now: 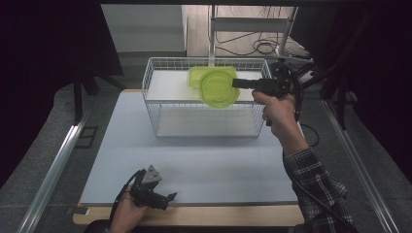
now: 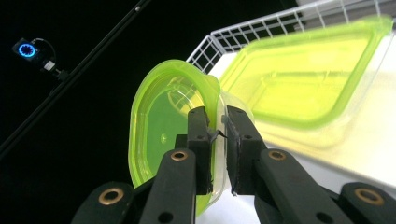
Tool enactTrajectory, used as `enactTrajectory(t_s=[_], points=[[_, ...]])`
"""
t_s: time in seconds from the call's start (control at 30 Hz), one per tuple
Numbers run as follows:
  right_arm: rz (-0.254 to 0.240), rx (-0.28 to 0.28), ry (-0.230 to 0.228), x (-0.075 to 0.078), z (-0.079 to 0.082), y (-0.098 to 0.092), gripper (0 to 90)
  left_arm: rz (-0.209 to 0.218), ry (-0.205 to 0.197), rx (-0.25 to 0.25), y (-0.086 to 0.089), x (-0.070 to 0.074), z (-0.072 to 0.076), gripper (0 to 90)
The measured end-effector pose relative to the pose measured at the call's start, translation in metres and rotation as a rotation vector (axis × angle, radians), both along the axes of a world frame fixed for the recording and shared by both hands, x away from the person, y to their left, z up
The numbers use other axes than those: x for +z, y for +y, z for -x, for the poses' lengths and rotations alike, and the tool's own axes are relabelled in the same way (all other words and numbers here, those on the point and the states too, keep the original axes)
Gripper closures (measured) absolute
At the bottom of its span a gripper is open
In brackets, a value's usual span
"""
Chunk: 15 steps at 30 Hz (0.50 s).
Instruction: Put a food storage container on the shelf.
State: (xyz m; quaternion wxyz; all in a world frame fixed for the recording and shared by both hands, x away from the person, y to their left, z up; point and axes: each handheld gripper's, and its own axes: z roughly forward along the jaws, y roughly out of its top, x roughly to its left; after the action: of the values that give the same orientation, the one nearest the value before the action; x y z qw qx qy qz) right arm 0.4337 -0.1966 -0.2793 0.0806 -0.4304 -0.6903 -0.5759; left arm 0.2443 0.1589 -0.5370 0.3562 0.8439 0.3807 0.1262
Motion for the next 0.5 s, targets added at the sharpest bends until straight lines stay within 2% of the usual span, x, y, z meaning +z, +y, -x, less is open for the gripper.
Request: enactTrajectory(t_s=[0.23,0.5], points=[[0.018,-0.037,-0.022,0.016,-0.013,0.006,80.7,-0.002,-0.001,-0.002,0.000,0.000,0.000,1.6],[0.061,-0.081,-0.043,0.029,-0.029,0.016,80.7,-0.003,-0.002,-0.006,-0.001,0.000,0.001,1.6]])
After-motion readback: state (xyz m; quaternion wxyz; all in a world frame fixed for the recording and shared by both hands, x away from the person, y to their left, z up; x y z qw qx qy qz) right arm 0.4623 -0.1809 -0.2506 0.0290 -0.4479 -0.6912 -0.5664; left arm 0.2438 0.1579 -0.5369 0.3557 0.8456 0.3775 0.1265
